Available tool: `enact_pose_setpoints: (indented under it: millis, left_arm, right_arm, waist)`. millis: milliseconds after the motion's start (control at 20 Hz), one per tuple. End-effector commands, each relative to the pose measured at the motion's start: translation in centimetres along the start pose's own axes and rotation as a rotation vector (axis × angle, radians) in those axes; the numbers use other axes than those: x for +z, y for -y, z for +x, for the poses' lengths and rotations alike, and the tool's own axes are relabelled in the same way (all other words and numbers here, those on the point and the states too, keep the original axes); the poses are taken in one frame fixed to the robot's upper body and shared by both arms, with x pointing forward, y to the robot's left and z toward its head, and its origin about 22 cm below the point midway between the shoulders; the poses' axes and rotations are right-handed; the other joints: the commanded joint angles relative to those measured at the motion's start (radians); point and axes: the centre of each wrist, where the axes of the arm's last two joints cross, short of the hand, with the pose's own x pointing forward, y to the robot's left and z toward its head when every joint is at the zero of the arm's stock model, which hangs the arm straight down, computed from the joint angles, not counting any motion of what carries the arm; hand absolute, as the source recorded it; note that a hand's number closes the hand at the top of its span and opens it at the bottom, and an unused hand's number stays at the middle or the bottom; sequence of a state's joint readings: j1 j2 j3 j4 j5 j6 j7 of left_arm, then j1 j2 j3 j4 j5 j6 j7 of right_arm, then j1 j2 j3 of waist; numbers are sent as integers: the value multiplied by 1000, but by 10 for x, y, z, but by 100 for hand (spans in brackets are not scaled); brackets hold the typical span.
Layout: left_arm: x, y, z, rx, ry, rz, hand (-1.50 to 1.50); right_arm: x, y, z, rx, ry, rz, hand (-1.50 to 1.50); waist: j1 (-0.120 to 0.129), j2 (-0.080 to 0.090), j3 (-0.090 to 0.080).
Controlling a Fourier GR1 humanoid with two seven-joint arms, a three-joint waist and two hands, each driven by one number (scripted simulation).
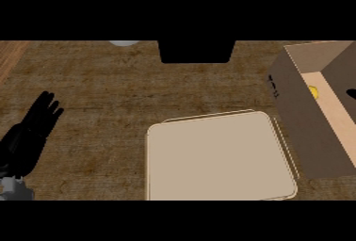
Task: Pick the lemon from the tray and place it in the cardboard box
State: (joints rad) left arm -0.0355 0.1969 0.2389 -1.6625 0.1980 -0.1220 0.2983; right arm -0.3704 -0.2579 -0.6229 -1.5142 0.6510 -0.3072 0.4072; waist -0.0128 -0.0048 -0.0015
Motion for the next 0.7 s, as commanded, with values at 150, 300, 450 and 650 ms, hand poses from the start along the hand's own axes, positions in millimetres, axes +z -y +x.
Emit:
enact_pose_setpoints:
  millis: [150,300,450,650]
  left_arm:
    - [-7,15,13,11,-10,5,0]
    - [-7,-3,1,16,-1,12,0]
    - [-8,5,-5,-3,-9,-12,0]
    - [2,-5,5,-3,-6,-9,0]
  right_arm:
    - [-1,78,-32,-80,5,-12,-150]
    - [5,92,-49,-61,15,27,-150]
    - [-3,103,-59,-76,39,35,-150]
    - [13,133,-69,-49,31,12,-150]
  waist:
    - [0,2,2]
    - [6,4,2]
    - [9,4,2]
    - [9,3,2]
